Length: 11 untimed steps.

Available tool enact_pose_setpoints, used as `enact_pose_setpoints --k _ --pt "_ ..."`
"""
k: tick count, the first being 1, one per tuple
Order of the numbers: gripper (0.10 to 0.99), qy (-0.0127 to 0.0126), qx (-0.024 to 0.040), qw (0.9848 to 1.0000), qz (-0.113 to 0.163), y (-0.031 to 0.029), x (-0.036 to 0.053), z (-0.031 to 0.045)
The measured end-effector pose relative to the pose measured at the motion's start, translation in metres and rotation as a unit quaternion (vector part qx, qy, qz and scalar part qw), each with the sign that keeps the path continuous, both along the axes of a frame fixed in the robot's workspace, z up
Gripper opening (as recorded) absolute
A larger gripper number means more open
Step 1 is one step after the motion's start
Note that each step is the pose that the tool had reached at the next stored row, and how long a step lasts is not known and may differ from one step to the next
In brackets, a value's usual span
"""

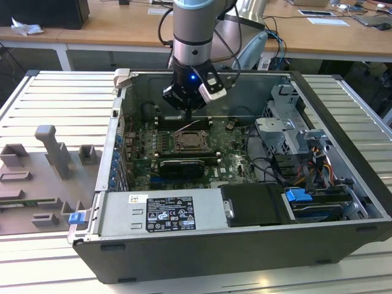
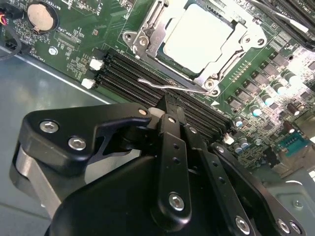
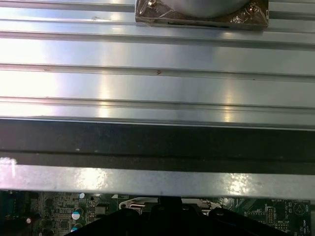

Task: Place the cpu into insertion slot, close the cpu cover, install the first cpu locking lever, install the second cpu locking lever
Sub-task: 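Install the first cpu locking lever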

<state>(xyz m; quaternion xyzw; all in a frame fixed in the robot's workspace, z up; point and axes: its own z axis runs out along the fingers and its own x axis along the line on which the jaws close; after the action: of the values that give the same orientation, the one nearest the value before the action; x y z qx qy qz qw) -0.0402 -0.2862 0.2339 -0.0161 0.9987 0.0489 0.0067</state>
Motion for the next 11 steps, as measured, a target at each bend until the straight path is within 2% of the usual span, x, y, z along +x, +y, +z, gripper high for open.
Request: enact_pose_setpoints --k 5,11 --pt "0.106 0.0 0.0 1.0 0.0 -0.0053 0.0 -0.0003" --pt "0.106 -0.0001 0.0001 1.0 0.0 -0.0058 0.0007 -0.0017"
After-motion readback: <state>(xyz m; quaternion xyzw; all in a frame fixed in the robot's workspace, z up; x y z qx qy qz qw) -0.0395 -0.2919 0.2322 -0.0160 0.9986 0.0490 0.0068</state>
